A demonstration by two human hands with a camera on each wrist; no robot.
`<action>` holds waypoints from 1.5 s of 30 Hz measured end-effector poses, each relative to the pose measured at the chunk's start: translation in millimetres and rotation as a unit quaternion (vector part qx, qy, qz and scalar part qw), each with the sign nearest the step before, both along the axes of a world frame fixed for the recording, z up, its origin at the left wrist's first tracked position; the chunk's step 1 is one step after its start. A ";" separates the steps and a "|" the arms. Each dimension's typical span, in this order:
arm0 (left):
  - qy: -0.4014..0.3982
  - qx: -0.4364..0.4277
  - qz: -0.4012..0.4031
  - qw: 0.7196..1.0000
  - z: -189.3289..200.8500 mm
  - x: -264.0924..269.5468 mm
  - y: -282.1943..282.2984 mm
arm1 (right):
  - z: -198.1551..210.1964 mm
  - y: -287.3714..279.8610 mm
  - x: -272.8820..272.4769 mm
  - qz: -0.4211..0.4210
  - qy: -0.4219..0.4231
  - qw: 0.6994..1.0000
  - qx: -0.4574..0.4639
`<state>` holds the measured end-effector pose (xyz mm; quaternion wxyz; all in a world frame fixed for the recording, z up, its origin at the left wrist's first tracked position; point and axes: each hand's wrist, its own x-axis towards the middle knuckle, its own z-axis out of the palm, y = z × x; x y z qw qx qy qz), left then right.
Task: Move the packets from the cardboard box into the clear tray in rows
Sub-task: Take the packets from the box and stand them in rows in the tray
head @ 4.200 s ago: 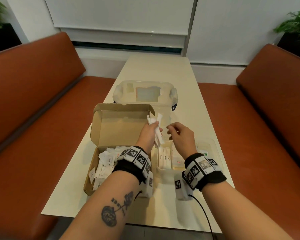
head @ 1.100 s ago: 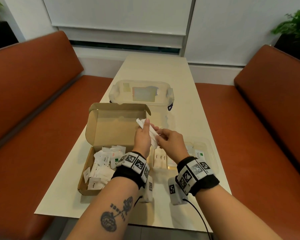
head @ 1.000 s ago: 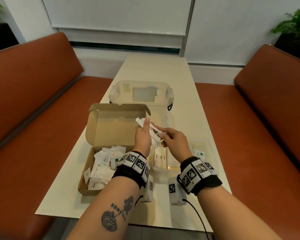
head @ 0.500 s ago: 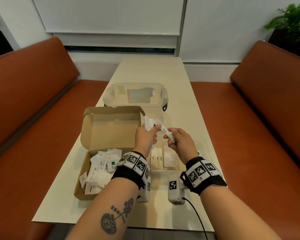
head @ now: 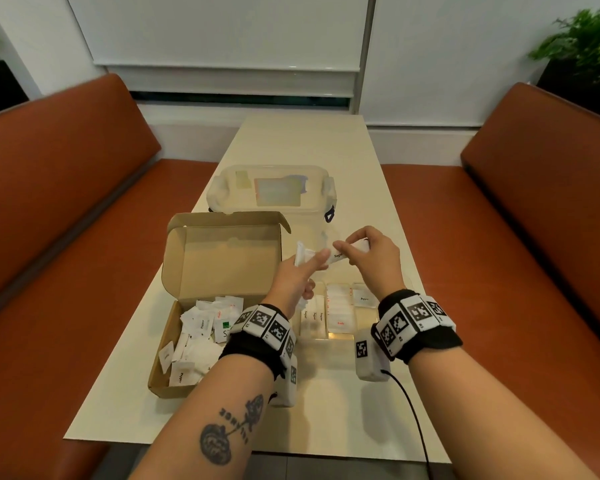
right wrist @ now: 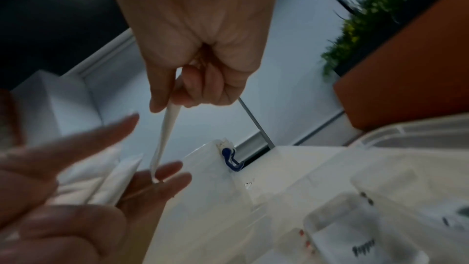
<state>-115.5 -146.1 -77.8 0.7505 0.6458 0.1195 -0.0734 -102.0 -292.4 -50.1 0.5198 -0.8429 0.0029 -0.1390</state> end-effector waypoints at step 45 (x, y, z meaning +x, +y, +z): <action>0.051 0.043 0.026 0.997 -30.1 4.9 24.2 | -77.1 56.7 -19.7 0.073 0.193 0.924 -0.322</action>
